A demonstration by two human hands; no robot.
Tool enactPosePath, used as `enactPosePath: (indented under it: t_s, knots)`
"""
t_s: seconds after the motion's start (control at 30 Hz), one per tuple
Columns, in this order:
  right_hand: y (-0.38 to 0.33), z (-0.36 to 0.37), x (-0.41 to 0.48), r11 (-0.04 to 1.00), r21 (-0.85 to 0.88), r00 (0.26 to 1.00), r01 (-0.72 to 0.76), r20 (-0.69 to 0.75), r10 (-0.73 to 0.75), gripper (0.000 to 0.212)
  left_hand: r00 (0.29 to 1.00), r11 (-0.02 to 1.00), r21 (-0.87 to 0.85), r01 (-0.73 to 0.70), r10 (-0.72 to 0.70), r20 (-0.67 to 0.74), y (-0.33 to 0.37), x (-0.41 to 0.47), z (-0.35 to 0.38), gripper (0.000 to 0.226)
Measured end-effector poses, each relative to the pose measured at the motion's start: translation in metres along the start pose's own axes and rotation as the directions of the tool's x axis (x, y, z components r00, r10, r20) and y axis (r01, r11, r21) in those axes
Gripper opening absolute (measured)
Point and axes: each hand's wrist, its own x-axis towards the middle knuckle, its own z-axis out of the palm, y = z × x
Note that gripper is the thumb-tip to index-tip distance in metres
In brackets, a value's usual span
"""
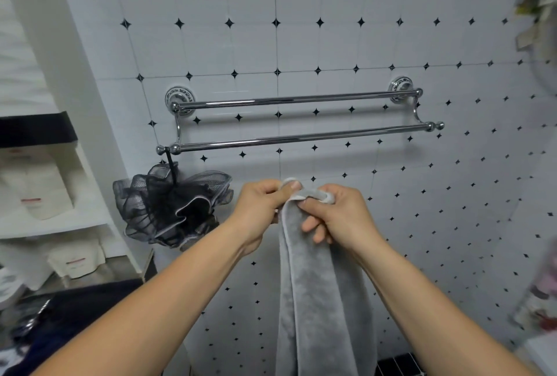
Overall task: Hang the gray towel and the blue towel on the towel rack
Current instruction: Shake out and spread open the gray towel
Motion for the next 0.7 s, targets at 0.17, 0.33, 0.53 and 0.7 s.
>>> enactPosePath:
  t_s: [0.17, 0.33, 0.53, 0.7]
  knots:
    - [0.003, -0.004, -0.002, 0.999, -0.034, 0.995, -0.008, -0.103, 0.005, 0.025, 0.985, 0.999, -0.014, -0.039, 0.041, 0.169, 0.0, -0.012, 0.003, 0.037]
    - [0.002, -0.008, -0.009, 0.98, -0.193, 0.999, -0.054, -0.004, 0.054, 0.032, 0.988, 0.983, 0.134, -0.127, 0.114, 0.102, -0.004, -0.01, 0.004, 0.009]
    - [0.011, -0.045, -0.033, 0.425, -0.904, 0.906, 0.049, 0.22, 0.362, 0.034, 0.996, 0.987, 0.134, -0.091, 0.092, -0.003, 0.0, 0.006, -0.009, 0.016]
    - [0.055, -0.066, -0.043, 0.053, -0.98, 0.851, 0.19, 0.192, 0.489, 0.049, 0.989, 0.988, 0.079, -0.134, 0.138, -0.058, 0.005, 0.013, -0.014, 0.018]
